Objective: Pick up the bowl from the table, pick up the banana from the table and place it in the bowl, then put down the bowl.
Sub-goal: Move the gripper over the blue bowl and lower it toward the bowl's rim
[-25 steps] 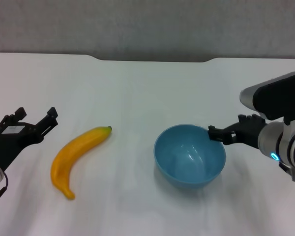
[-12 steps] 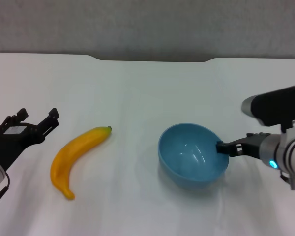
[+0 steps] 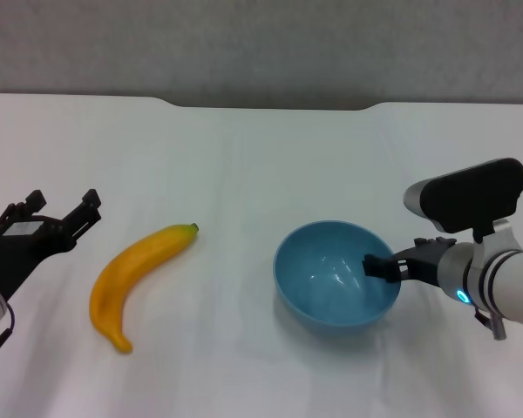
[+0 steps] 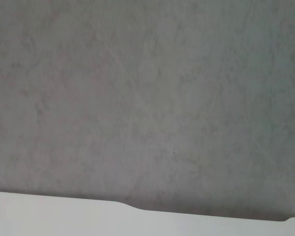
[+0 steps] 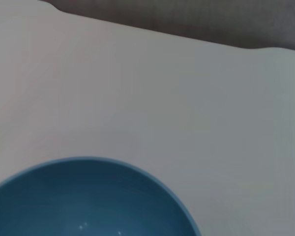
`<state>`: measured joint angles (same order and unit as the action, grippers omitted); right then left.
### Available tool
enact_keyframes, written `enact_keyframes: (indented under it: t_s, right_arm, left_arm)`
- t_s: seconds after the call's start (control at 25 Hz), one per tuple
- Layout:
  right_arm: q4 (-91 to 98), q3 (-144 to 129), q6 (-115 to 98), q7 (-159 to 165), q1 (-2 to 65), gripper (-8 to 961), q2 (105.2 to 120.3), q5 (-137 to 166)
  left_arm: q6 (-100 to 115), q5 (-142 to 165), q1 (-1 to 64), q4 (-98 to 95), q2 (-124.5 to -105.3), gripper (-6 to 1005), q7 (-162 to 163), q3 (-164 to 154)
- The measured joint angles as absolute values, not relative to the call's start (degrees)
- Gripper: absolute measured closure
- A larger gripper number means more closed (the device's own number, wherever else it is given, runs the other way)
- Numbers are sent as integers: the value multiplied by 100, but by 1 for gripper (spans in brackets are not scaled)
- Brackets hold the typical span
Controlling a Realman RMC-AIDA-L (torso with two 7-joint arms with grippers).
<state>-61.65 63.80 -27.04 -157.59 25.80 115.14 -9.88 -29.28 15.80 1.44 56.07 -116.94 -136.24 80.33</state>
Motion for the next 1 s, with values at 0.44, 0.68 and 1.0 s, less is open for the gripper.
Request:
enact_keyframes:
  t_s: [0.44,0.68,1.0]
  right_arm:
    - [-5914,6128,-2569,-15748,2719,99,11521,-992]
    - [-5895,5889,-2401,-15804,2713,134,11514,-844]
    - [-5880,5945,-2071,-15765,2506,472,11515,-750]
  left_arm:
    - [-2928,1582,150,5598,-11707,134,-13667,8026]
    - [-2933,1582,157,5595,-11707,136,-13681,8031]
    - [-2936,1582,155,5588,-11707,138,-13684,8035]
